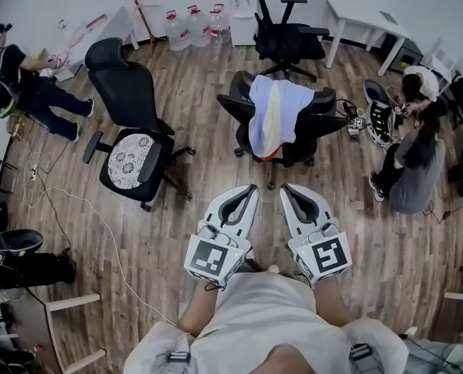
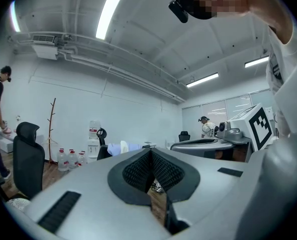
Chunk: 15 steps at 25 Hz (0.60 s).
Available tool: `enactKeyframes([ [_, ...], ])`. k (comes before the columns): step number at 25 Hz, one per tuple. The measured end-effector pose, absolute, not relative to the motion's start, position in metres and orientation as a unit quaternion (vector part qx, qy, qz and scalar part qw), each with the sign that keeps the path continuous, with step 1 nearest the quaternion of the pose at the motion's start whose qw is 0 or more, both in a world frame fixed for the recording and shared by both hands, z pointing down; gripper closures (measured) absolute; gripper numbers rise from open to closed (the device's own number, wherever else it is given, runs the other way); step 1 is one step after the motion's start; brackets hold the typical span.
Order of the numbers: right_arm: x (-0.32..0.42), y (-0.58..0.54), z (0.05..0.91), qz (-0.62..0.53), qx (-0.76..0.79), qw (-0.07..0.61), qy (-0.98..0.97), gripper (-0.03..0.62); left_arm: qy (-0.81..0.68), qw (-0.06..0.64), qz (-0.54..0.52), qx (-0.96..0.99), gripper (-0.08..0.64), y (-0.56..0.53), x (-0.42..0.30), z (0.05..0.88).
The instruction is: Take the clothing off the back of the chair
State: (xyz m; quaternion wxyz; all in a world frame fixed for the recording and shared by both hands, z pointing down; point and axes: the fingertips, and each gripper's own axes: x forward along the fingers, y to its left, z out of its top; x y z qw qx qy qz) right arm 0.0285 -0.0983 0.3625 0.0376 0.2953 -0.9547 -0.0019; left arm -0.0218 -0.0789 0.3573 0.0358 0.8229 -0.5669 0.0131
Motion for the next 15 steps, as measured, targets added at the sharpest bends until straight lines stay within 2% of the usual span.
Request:
enactKeyframes([
  [15, 0.001, -0.113, 0.376, 0.006, 0.335, 0.051, -0.941, 0.571, -0.539, 0.049, 0.016, 0.841, 0.541, -0.101, -0.052, 0.372],
])
